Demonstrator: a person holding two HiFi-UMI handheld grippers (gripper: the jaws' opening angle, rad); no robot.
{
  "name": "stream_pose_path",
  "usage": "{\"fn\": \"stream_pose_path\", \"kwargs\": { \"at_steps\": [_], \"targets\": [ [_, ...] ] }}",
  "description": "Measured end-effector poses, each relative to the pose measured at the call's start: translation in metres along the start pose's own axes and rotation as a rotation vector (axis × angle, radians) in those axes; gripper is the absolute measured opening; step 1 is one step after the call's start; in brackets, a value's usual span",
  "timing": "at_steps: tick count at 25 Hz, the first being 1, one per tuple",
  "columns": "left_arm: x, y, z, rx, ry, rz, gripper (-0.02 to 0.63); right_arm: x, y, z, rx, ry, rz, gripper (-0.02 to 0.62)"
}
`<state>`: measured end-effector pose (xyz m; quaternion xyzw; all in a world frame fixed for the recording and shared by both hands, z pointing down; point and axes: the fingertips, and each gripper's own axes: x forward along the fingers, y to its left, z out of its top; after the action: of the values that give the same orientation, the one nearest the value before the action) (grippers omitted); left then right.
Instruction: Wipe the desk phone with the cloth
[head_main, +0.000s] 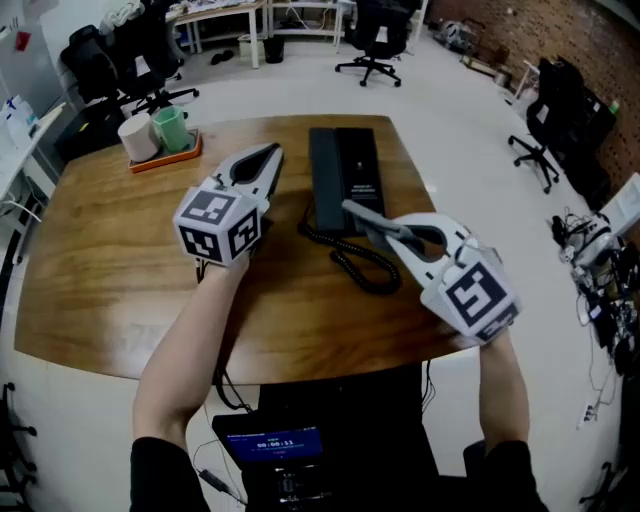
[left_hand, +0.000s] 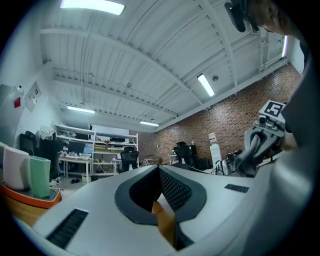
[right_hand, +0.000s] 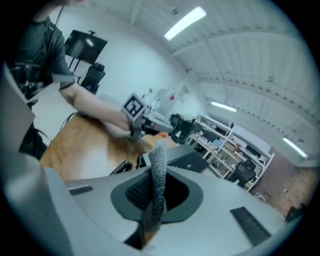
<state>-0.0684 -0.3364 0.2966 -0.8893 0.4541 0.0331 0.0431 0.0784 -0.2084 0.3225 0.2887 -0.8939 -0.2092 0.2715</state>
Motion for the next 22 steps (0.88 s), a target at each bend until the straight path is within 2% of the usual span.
{"fn": "stream_pose_path", "kwargs": {
  "at_steps": [2, 4, 10, 16, 22],
  "targets": [
    [0.003, -0.005, 0.008, 0.013, 0.0, -0.016, -0.002, -0.028, -0.015, 0.028, 0.13, -0.147, -0.085, 0.026],
    [0.002, -0.011, 0.02, 0.02, -0.018, -0.033, -0.002, -0.057, -0.022, 0.04, 0.214, -0.239, -0.137, 0.026],
    [-0.012, -0.039, 0.035, 0.078, -0.049, -0.098, -0.002, -0.11, -0.027, 0.031, 0.385, -0.406, -0.199, 0.026],
    [-0.018, -0.058, 0.044, 0.109, -0.061, -0.131, -0.002, -0.133, -0.021, 0.036, 0.422, -0.467, -0.189, 0.026],
    [-0.023, -0.074, 0.052, 0.107, -0.068, -0.114, -0.002, -0.157, -0.025, 0.052, 0.369, -0.529, -0.177, 0.026]
  ]
}}
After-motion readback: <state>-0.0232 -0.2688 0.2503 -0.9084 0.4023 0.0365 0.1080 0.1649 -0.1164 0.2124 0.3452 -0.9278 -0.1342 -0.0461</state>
